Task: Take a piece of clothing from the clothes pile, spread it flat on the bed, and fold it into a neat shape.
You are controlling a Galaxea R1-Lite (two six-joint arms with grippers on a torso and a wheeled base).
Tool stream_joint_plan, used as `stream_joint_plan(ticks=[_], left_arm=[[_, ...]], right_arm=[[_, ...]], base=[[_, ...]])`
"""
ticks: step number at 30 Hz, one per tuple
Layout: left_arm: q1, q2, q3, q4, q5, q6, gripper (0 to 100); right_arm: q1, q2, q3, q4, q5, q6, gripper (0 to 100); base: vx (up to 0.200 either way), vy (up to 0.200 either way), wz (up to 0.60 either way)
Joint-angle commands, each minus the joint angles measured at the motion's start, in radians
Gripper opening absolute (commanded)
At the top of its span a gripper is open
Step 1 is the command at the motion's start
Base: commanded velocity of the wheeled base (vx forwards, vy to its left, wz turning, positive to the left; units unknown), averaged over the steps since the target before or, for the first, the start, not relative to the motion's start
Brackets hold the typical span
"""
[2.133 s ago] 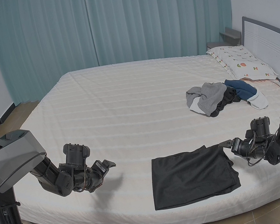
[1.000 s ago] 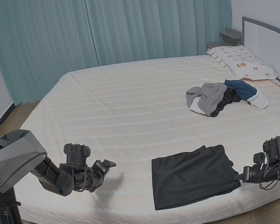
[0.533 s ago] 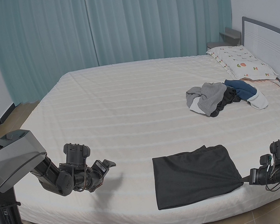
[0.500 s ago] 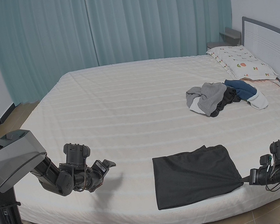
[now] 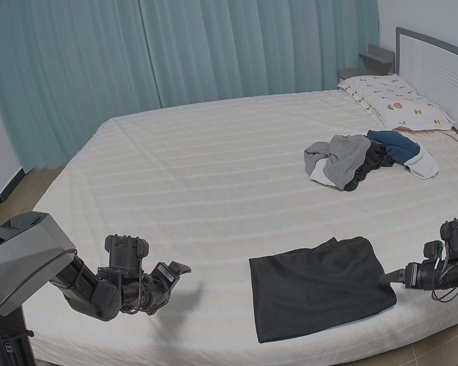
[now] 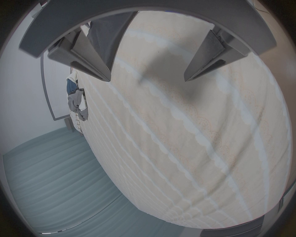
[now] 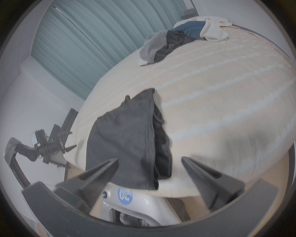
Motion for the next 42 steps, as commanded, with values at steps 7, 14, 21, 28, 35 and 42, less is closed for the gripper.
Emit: stream_joint_plan(ticks=[7, 14, 21, 28, 35, 42], left_arm=[[-0.006, -0.006, 0.007, 0.002, -0.004, -0.005, 100], [-0.018, 0.001, 0.007, 0.002, -0.004, -0.005, 100], [-0.018, 0.004, 0.007, 0.002, -0.004, -0.005, 100], [-0.020, 0.004, 0.006, 0.002, -0.003, -0.003, 100], [-0.021, 0.004, 0.003, 0.002, -0.003, -0.003, 100], [-0.026, 0.004, -0.008, 0.001, -0.003, -0.003, 100]], right_arm=[[0.038, 0.140, -0.334, 0.040, -0.031, 0.188, 100], [0.074, 0.287, -0.501, 0.049, -0.083, 0.199, 100], [0.087, 0.323, -0.588, 0.066, -0.089, 0.290, 0], [0.074, 0.323, -0.600, 0.061, -0.100, 0.317, 0], [0.054, 0.315, -0.599, 0.053, -0.100, 0.357, 0], [0.021, 0.317, -0.599, 0.049, -0.098, 0.379, 0]], base=[[0.000, 0.000, 0.00], [0.000, 0.000, 0.00], [0.000, 0.000, 0.00], [0.000, 0.000, 0.00], [0.000, 0.000, 0.00], [0.000, 0.000, 0.00]])
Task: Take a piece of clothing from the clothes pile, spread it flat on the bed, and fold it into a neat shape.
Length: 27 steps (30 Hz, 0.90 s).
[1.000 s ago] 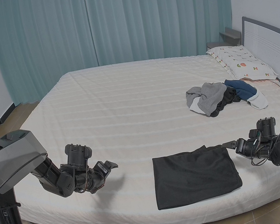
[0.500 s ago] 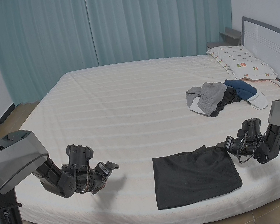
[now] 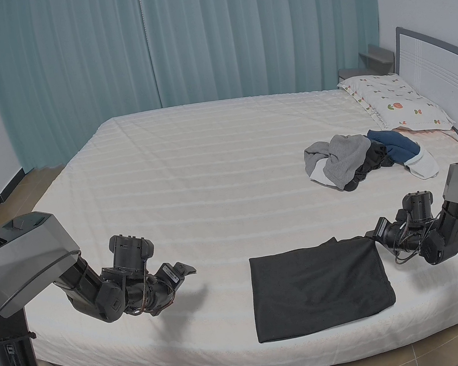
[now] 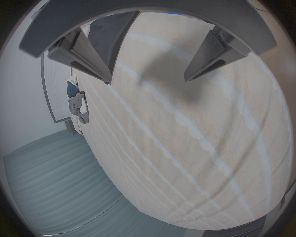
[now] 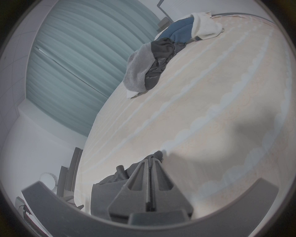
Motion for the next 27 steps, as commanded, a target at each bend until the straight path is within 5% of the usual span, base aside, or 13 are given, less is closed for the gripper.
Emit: stream_joint_plan(ticks=[1, 8, 9, 19, 27], left_arm=[[-0.005, 0.002, -0.008, 0.001, 0.000, -0.002, 100], [-0.008, 0.002, -0.014, 0.001, 0.000, -0.002, 100], [-0.008, 0.003, -0.014, 0.001, 0.000, -0.002, 100], [-0.007, 0.003, -0.013, 0.001, 0.000, -0.002, 100], [-0.008, 0.003, -0.008, 0.001, 0.003, -0.002, 100]], right_arm=[[-0.011, 0.001, 0.002, 0.000, 0.001, 0.010, 0], [-0.005, 0.013, -0.001, -0.020, 0.001, 0.012, 0], [-0.005, 0.013, -0.003, -0.022, 0.001, 0.012, 100], [-0.014, -0.097, 0.128, -0.023, 0.018, 0.004, 100], [-0.014, -0.265, 0.484, -0.056, 0.143, -0.116, 100]], base=[[0.000, 0.000, 0.00], [0.000, 0.000, 0.00], [0.000, 0.000, 0.00], [0.000, 0.000, 0.00], [0.000, 0.000, 0.00]])
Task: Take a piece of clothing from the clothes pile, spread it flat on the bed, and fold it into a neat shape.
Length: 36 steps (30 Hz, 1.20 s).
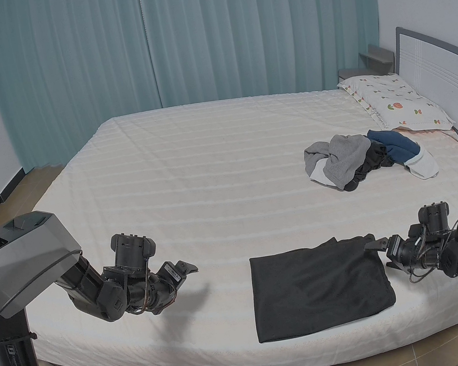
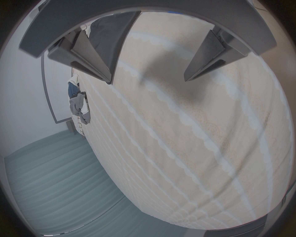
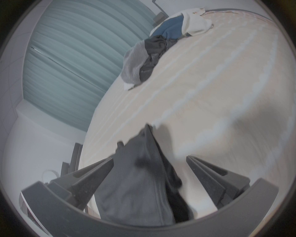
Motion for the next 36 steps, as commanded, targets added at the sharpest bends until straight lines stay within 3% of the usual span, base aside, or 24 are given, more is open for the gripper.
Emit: stream_joint_plan(ticks=[1, 7, 14, 15, 27, 36], left_arm=[[0.000, 0.001, 0.003, 0.000, 0.002, 0.000, 100], [0.000, 0.001, 0.003, 0.000, 0.002, 0.000, 100], [0.000, 0.001, 0.003, 0.000, 0.002, 0.000, 100], [0.000, 0.001, 0.003, 0.000, 0.002, 0.000, 100], [0.000, 0.000, 0.002, 0.001, 0.004, 0.000, 100], [0.000, 0.000, 0.002, 0.001, 0.004, 0.000, 100]], right_arm=[[0.003, -0.141, 0.240, -0.046, 0.075, -0.082, 100], [0.011, -0.126, 0.359, -0.158, 0.078, -0.113, 100], [0.013, -0.095, 0.370, -0.160, 0.074, -0.148, 100], [0.013, -0.091, 0.372, -0.160, 0.072, -0.159, 0], [-0.010, -0.082, 0.427, -0.161, 0.058, -0.271, 0], [-0.027, -0.086, 0.431, -0.161, 0.055, -0.278, 0]], base=[[0.000, 0.000, 0.00], [0.000, 0.000, 0.00], [0.000, 0.000, 0.00], [0.000, 0.000, 0.00], [0.000, 0.000, 0.00], [0.000, 0.000, 0.00]])
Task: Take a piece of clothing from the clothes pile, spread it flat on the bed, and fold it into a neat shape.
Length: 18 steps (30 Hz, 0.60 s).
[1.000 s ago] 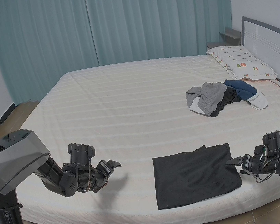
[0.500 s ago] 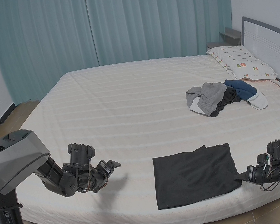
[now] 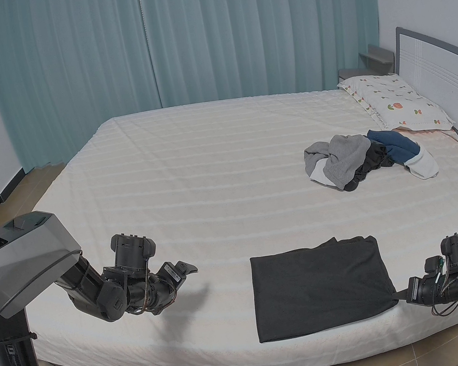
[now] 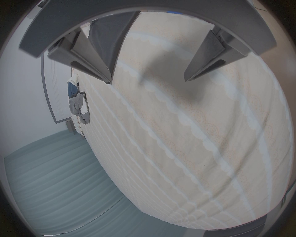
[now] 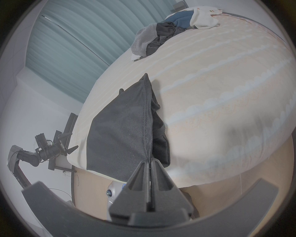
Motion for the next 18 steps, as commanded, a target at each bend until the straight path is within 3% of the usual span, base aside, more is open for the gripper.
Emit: stream_joint_plan(ticks=[1, 8, 9, 15, 18], left_arm=[[0.000, 0.000, 0.000, 0.000, 0.000, 0.000, 100], [0.000, 0.000, -0.003, 0.000, 0.000, -0.014, 100], [-0.002, 0.000, -0.003, 0.000, 0.000, -0.014, 100], [-0.005, -0.009, 0.000, -0.002, 0.000, -0.022, 100], [-0.017, -0.011, -0.004, 0.001, 0.000, -0.048, 100]], right_arm=[[-0.002, 0.003, 0.002, 0.000, 0.000, 0.000, 0], [-0.016, 0.003, 0.002, 0.000, -0.004, -0.037, 0], [-0.018, 0.003, 0.002, 0.000, -0.009, -0.042, 100], [-0.019, -0.002, -0.004, -0.036, -0.012, -0.028, 100], [-0.030, 0.008, -0.021, -0.112, -0.007, 0.077, 100]], base=[[0.000, 0.000, 0.00], [0.000, 0.000, 0.00], [0.000, 0.000, 0.00], [0.000, 0.000, 0.00], [0.000, 0.000, 0.00]])
